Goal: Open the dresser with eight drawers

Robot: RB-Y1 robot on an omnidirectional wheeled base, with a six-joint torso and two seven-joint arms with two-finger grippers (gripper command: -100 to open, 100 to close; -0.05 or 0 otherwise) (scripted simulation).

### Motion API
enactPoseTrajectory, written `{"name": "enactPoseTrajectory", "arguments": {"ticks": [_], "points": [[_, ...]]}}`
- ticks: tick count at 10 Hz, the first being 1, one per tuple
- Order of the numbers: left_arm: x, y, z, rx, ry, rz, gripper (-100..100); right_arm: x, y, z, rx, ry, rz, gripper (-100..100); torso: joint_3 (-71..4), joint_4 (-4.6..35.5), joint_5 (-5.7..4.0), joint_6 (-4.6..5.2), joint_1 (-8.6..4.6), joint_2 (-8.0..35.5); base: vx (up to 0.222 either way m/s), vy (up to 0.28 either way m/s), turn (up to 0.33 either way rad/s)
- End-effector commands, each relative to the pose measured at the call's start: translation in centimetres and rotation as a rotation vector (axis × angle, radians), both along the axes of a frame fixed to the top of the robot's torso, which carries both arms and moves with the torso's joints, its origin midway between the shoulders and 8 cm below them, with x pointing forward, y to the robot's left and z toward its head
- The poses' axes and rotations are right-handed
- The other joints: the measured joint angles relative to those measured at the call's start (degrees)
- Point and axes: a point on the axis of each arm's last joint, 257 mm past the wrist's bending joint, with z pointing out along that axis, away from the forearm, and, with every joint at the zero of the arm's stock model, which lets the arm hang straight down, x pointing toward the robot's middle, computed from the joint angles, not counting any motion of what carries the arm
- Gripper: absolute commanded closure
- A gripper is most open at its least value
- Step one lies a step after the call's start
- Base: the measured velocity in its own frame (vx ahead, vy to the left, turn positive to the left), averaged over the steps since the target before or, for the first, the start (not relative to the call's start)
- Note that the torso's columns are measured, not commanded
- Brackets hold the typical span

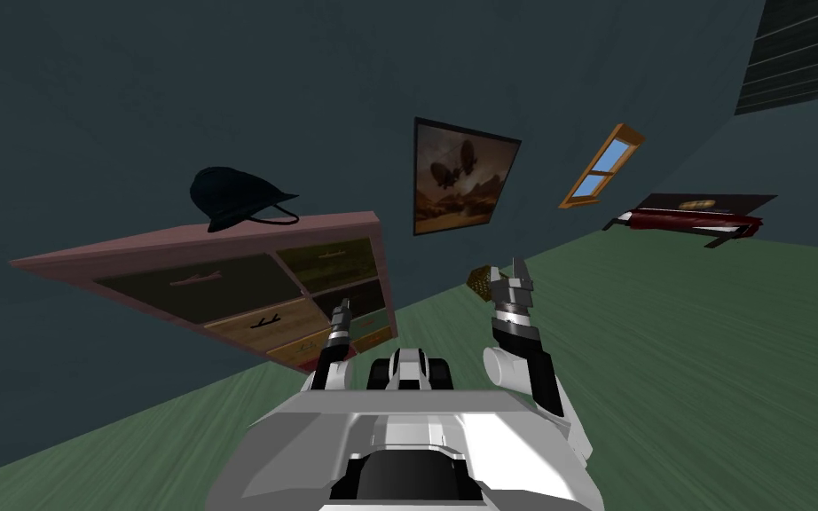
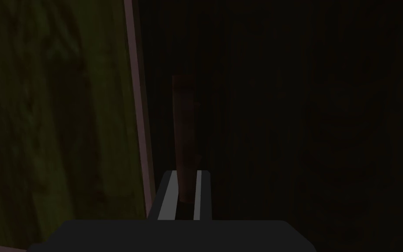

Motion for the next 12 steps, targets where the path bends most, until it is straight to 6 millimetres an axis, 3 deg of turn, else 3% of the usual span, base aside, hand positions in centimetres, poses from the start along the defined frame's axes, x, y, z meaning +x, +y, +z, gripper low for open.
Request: {"name": "enactPoseTrajectory", "arguments": {"ticks": [1,7,8,12], "points": [[-0.4,-0.1,-0.3,-0.002,0.019,-0.001,100,0.0,0.0,0.0,0.000,0.000,0.000,0,0.0,0.0,-0.05,0.03,-0.17,0.0,-0.175,-0.085,0.013],[-1.0,-0.5,-0.5,-0.002,0.031,-0.006,100,0.0,0.0,0.0,0.000,0.000,0.000,0,0.0,0.1,-0.05,0.03,-0.04,0.0,-0.146,-0.058,0.006],[-0.8,-0.3,0.6,-0.001,0.016,-0.004,-100,0.0,0.0,0.0,0.000,0.000,0.000,0,0.0,0.1,-0.05,0.00,-0.03,0.0,-0.085,-0.041,-0.012],[-1.1,0.0,2.6,0.000,0.020,0.004,-100,0.0,0.0,0.0,0.000,0.000,0.000,0,-0.1,0.2,-0.19,0.00,-0.07,-0.2,0.027,0.008,-0.021]]}}
